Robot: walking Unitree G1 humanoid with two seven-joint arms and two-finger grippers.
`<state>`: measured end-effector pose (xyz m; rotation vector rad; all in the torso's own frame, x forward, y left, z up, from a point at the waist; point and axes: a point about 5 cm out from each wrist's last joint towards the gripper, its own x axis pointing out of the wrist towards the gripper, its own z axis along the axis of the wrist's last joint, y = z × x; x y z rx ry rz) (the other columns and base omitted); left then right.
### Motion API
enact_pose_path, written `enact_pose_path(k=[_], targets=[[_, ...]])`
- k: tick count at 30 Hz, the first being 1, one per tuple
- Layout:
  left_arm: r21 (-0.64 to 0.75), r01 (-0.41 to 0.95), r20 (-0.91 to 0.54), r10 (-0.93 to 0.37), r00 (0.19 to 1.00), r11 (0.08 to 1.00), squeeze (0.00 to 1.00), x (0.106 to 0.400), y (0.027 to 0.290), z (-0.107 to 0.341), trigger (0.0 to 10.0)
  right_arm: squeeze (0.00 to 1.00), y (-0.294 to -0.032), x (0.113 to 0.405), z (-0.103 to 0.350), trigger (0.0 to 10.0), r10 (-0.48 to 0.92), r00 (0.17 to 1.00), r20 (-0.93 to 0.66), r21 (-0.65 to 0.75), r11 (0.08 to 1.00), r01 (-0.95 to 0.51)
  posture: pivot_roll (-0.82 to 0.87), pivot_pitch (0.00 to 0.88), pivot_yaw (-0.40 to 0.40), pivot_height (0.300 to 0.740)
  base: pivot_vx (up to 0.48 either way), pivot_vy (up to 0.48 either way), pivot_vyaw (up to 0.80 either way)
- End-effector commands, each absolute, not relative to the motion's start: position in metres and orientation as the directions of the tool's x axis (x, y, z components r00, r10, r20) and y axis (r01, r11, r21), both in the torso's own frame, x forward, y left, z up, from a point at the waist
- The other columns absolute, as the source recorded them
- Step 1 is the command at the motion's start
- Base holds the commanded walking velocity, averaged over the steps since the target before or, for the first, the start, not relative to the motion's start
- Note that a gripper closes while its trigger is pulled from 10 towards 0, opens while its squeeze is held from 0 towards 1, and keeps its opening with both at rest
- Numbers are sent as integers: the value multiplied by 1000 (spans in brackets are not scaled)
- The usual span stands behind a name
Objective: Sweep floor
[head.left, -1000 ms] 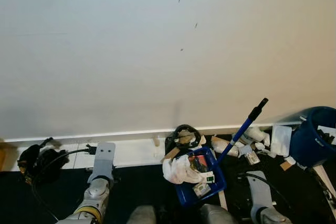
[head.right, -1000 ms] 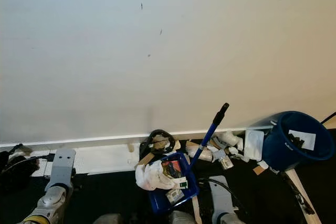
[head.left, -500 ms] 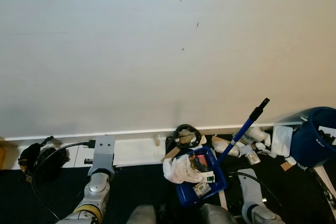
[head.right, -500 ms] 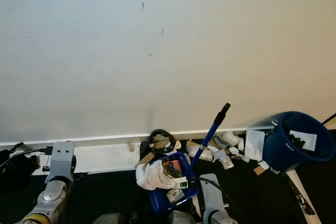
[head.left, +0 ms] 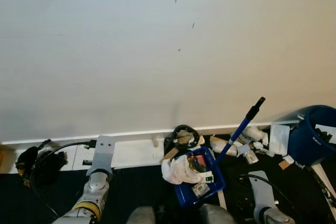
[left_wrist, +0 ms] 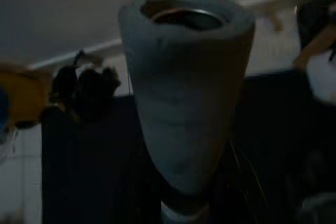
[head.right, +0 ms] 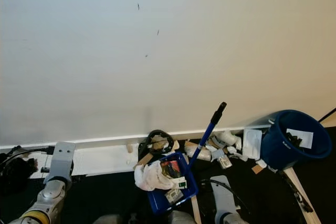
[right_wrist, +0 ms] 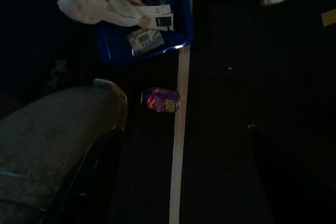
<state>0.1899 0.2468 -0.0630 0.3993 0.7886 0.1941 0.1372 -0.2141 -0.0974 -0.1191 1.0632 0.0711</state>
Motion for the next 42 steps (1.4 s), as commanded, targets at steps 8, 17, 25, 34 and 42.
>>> enact_pose_path(k=[8,17,25,34,42], targets=[[531,80,-729,406,551,844,0,166,273,-70,10000,0,-185,137,-103,10000,31,470,-882,-39,990,-139,157,0,-54,740,0,0,0],[418,221,-866,314,389,881,0,158,258,-81,10000,0,-181,152,-97,10000,45,502,-864,-37,988,-152,178,0,-52,740,0,0,0],[320,116,-865,241,439,940,0,171,249,-78,10000,0,-184,161,-93,10000,49,525,-849,-38,988,-153,176,0,-48,740,0,0,0],[197,-216,-740,290,607,956,0,189,245,-67,10000,0,-184,166,-91,10000,50,534,-844,-57,982,-182,166,0,-56,740,0,0,0],[152,-307,-656,329,679,939,0,207,251,-53,10000,0,-181,171,-90,10000,52,541,-839,-59,981,-186,164,0,-65,740,0,0,0]])
